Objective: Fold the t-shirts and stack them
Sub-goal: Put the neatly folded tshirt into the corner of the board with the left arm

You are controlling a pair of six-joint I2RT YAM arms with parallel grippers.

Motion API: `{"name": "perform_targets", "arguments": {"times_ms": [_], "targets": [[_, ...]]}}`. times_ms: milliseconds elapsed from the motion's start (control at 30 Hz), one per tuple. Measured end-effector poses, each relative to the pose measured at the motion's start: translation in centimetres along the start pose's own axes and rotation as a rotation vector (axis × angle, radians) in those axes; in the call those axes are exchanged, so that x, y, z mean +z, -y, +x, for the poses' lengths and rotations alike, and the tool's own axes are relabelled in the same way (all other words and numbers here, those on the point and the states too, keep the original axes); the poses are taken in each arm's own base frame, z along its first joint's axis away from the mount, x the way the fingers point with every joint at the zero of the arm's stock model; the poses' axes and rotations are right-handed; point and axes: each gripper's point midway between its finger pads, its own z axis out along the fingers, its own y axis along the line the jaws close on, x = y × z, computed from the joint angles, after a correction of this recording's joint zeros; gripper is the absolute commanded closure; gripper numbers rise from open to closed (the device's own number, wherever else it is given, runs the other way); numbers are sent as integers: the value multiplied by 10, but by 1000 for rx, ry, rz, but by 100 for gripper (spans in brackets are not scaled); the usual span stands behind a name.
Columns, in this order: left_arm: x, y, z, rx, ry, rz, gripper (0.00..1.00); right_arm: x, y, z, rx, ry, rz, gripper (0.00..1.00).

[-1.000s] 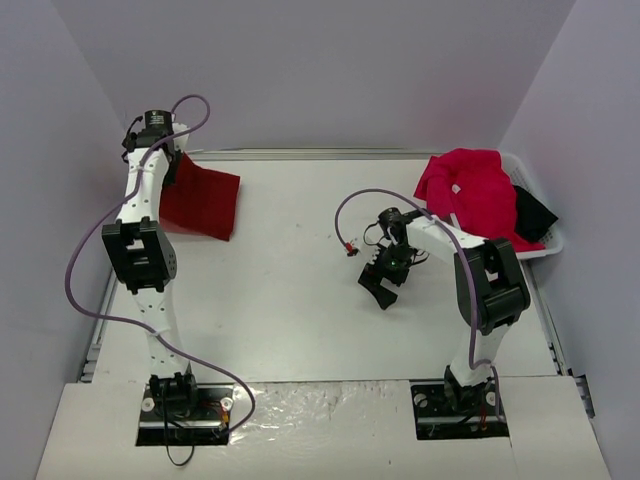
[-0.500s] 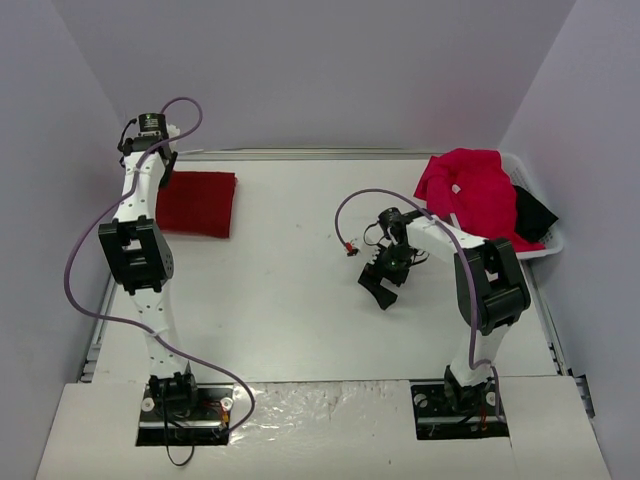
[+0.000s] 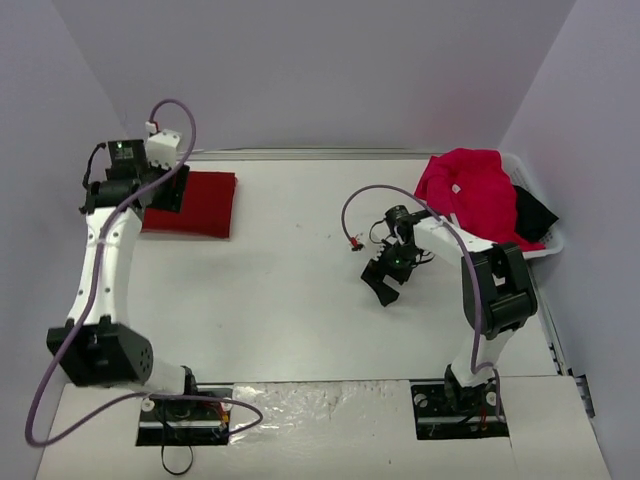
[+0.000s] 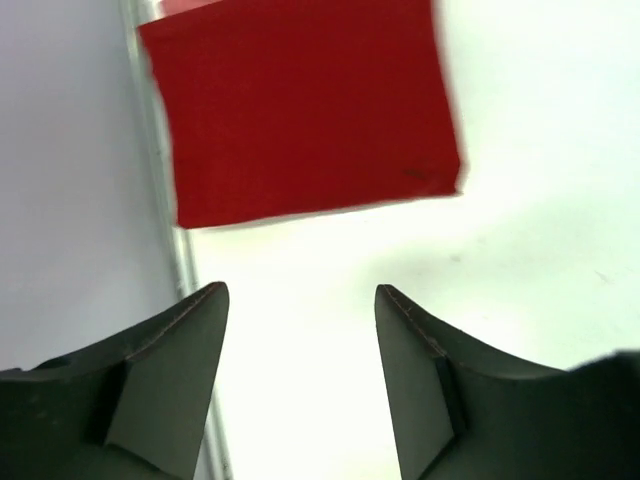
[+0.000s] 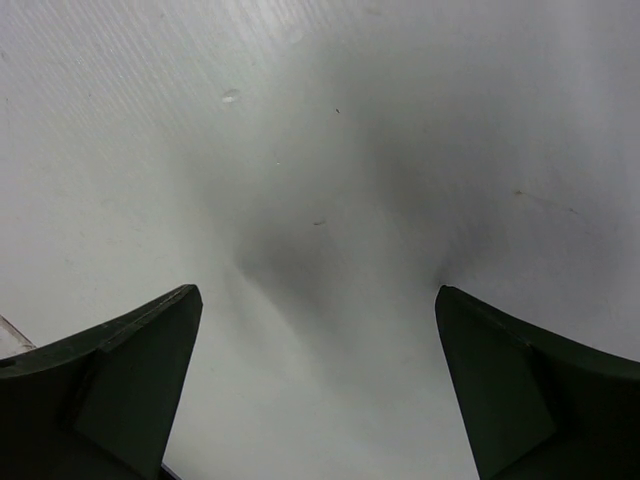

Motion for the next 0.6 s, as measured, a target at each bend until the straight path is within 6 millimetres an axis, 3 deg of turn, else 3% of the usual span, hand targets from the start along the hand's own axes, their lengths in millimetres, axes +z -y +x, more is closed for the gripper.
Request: {"name": "perform_targets", "arguments": {"times_ms": [100,200,267,333,433,600], "targets": [[-21,44,24,49,47,92,37,-13,6,-9,40,51,25,0],[-19,88,52,104,28,199,34,-46,24,-33,75,148,105,0],[-12,106,70,121,3,257,31,-75,39,-51,92,232,179,0],[-4,110,89,114,-26,272,30,-102,52,-61,114,303,253,0],[-1,106,106,93,-36,261,27,-132,62,-58,157,352,345,0],[-11,98,104,62,38,255,23,-157,68,-46,214,371,441,0]]}}
